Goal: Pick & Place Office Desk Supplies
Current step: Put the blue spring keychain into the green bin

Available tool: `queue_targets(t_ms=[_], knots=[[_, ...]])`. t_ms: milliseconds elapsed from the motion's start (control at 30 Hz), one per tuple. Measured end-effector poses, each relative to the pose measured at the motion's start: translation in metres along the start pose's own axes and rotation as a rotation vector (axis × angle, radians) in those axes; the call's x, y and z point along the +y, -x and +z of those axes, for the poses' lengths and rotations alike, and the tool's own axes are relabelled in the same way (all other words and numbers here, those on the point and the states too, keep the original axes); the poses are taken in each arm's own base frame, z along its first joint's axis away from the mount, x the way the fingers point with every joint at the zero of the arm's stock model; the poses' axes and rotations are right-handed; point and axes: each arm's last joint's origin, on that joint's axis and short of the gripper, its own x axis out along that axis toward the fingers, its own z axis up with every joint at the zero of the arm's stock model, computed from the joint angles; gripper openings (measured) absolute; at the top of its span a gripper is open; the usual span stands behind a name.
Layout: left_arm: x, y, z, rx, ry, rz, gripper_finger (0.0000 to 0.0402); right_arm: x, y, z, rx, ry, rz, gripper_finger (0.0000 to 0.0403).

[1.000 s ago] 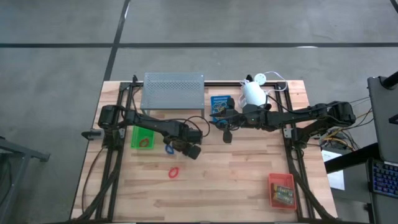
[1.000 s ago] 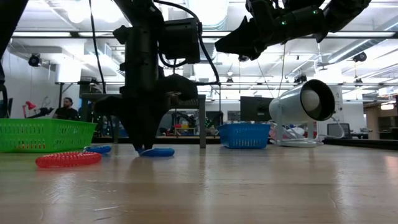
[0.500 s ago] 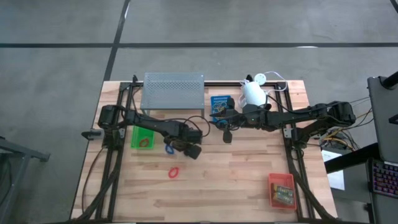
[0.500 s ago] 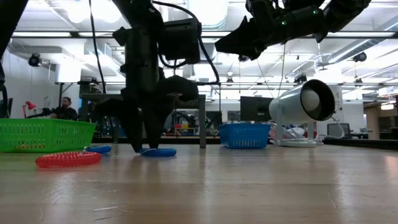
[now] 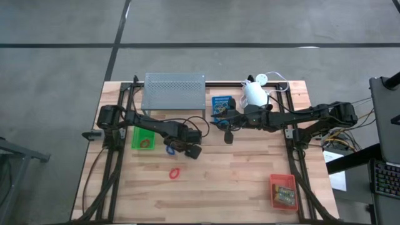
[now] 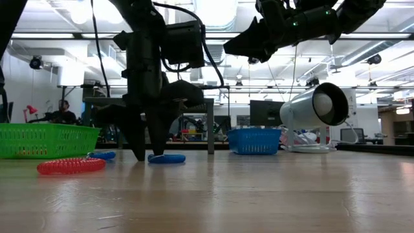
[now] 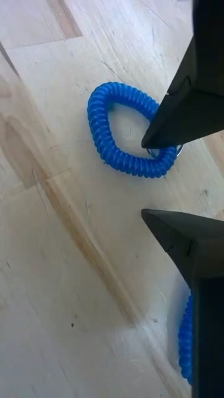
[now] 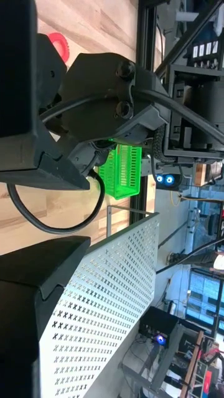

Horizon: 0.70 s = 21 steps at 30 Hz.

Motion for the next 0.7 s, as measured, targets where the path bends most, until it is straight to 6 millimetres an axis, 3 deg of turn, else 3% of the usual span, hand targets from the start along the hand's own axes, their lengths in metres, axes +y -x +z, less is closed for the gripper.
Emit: queue_targets(t_ms=[433,700], knots=[[0.0009,-0.0014,-0.0001,-0.002,-0.006,0.008,0.0125,0.0000,0.0000,0.0000,0.000,0.000,0.000,0.0127],[0.0008,-0.0018,0.0000,-0.002,-0.007,0.008,0.0118,0.0000,0.0000,0.0001,0.000,0.000,0.000,0.0127]])
